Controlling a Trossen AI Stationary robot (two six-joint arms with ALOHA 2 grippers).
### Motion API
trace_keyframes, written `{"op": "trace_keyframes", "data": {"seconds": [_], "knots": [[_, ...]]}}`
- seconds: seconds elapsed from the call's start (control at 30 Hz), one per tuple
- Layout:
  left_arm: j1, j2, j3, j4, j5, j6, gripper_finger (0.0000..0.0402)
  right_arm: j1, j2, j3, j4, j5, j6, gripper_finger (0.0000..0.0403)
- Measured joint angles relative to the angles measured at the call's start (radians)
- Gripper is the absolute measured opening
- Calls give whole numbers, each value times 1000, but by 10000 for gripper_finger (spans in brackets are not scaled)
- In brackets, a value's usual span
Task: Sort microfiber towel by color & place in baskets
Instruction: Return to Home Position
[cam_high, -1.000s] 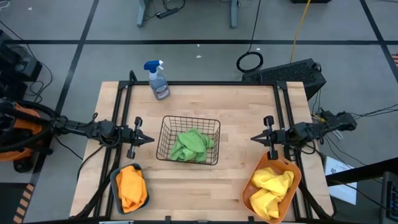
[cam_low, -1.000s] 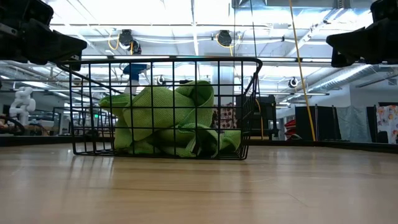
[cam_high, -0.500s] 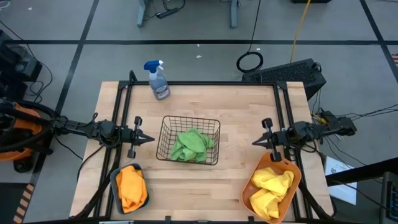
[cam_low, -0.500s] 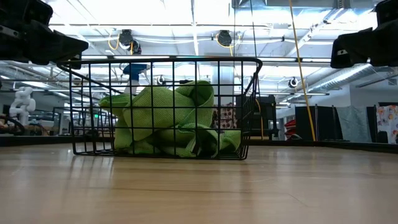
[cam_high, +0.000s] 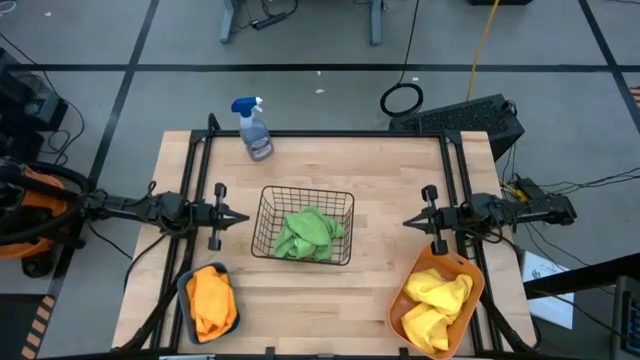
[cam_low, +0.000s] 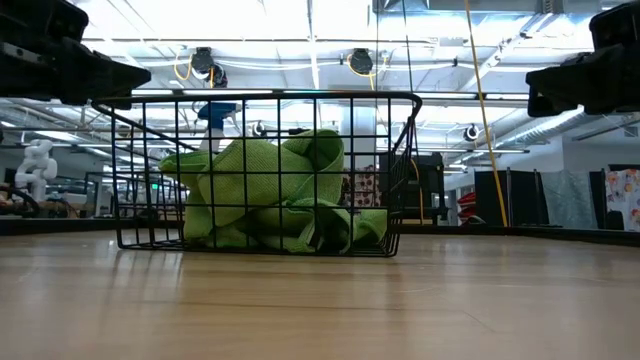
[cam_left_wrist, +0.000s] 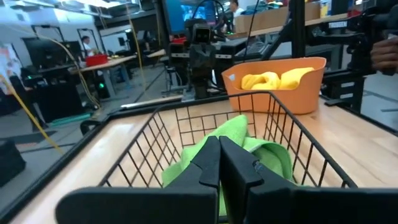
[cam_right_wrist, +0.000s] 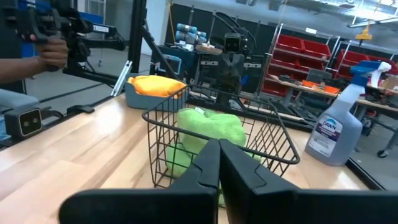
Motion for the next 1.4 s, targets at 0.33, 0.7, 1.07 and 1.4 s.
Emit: {"op": "trace_keyframes", "data": {"seconds": [0.33, 0.7, 1.07, 1.4], "knots": [[105, 3, 2, -32, 90, -50, 4, -1, 0, 0, -1, 6, 6, 0], [162, 3, 1, -27, 179, -104, 4, -1, 3, 0, -1, 3, 34, 0], [102, 22, -23, 34, 151, -157, 4, -1, 3, 0, 1, 1, 81, 0], [66, 53, -23, 35, 125, -182, 4, -1, 2, -1, 11, 33, 78, 0]]}}
